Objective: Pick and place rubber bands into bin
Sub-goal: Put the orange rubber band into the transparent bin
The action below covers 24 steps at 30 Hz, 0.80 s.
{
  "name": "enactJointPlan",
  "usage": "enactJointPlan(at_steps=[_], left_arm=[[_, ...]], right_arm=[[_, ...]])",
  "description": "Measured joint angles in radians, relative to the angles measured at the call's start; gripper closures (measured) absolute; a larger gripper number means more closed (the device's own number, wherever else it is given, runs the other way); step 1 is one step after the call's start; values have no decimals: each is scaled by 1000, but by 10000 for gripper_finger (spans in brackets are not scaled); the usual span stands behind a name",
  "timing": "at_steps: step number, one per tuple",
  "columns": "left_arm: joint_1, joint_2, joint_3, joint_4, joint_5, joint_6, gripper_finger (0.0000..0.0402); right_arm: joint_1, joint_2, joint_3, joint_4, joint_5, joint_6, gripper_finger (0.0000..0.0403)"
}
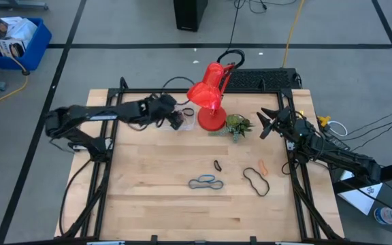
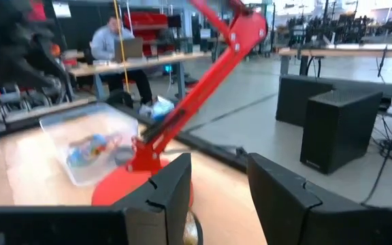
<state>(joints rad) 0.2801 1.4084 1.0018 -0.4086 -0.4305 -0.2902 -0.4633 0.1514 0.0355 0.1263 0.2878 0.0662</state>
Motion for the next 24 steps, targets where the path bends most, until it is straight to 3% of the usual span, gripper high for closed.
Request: enactJointPlan(at_steps=[4,10,14,17,24], left_arm=[[-74,-168,-128,65,-118,-51,178],[-193,-407,-364,338,-68,-48,178],[-259,-521,-521,527,-70,-29,178],[-286,-580,-619,656,-69,-24,178],[-315,-691,-775,755,-69,-26,178]], right_arm=[[0,1,0,-47,-1,0,261],[0,1,0,-58,-8,20,261],[1,18,5,-67,-123,-11,261],[3,47,35,-78,-154,1,261],[84,186,226,-247,-161,-9,261]])
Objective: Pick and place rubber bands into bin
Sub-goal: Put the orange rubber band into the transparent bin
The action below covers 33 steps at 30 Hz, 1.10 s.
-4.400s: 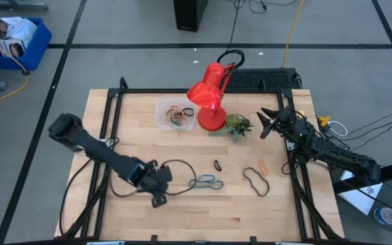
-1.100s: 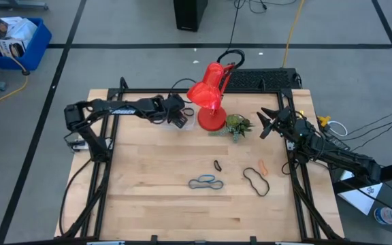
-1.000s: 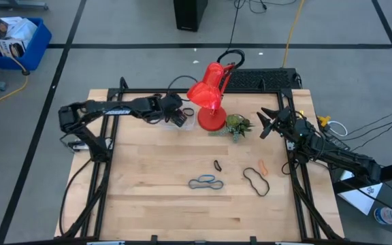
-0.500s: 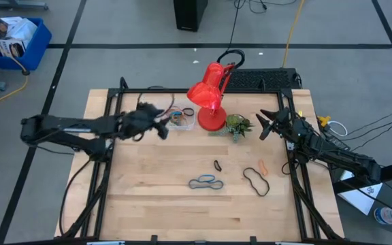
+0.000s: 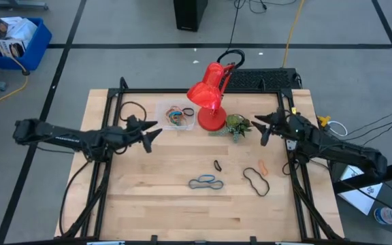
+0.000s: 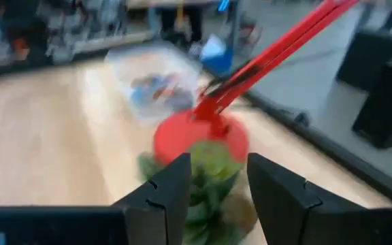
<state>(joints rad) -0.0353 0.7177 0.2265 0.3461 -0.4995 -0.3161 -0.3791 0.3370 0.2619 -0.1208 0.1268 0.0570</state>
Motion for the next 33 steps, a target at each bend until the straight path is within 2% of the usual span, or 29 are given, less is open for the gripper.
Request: enactJointPlan(at_steps=[12,17,20,23,27,33], left_arm=[[7,-101,-29,26,0,33,178],[6,-104,-29,24,32,-25,178],[6,-97,-29,22,63,-30,178],[6,-97,-29,23,79,-29,178],[6,-97,-29,22,89,-29,179],[6,-97,-29,17,89,-28,178]], right_arm=[[225,385,349,-291,6,26,261],[340,550,476,-528,6,38,261],[394,626,519,-690,6,207,261],[441,689,522,-830,-3,465,261],[499,765,521,-969,-80,729,261],[582,819,485,-948,-104,896,261]])
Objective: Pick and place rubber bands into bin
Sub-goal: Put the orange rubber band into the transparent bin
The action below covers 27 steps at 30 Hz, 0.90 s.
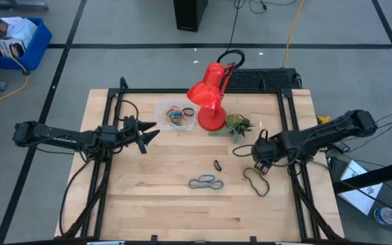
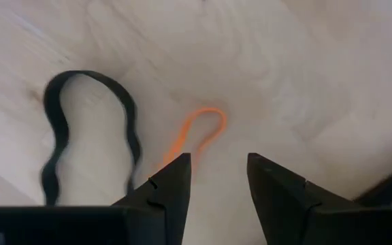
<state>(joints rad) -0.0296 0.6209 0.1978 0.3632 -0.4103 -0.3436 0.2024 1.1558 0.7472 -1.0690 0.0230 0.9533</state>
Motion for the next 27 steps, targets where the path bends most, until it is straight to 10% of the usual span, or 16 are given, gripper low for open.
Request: enactJointPlan(at_steps=[27], left_arm=[[1,0,0,-58,-7,34,178]], right_arm=[[70,16,-316,366,-92,262,291]])
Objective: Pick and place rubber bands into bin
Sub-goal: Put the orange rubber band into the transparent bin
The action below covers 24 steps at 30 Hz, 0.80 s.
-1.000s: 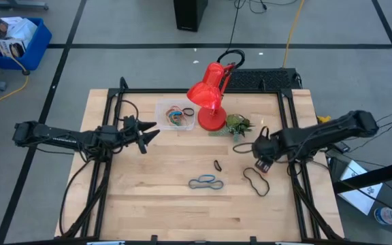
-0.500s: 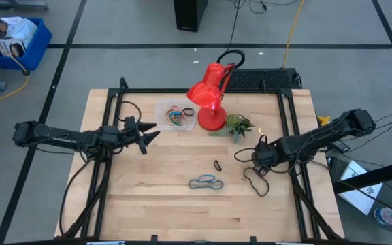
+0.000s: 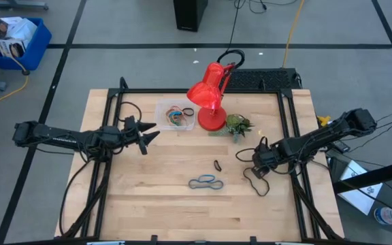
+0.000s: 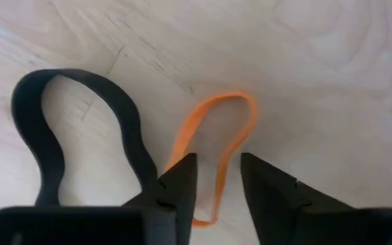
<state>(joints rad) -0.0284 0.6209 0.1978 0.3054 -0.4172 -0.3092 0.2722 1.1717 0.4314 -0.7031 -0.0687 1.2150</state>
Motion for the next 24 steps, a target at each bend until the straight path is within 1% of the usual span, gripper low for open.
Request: enactJointPlan(at_steps=[3,6,8,15,19,22,24], left_arm=[[0,0,0,-4,-2,0,179],[1,0,0,-4,-2,0,179],[1,0,0,-4,-3,0,178],[1,0,0,-15,-3,0,178],[1,0,0,-18,-3,0,178],[1,0,0,-18,-3,0,178],[1,0,0,-18,-3,0,179]], right_arm=[[-1,-1,-4,3,-5,-21,330],[-1,-2,-4,8,-5,-51,379],[-1,-2,-4,11,-5,-62,396],[-1,-8,-4,1,-6,-51,400],[-1,-44,18,3,-2,-80,401],[0,-88,43,-12,24,-107,402],[1,-114,66,-29,61,-131,402]])
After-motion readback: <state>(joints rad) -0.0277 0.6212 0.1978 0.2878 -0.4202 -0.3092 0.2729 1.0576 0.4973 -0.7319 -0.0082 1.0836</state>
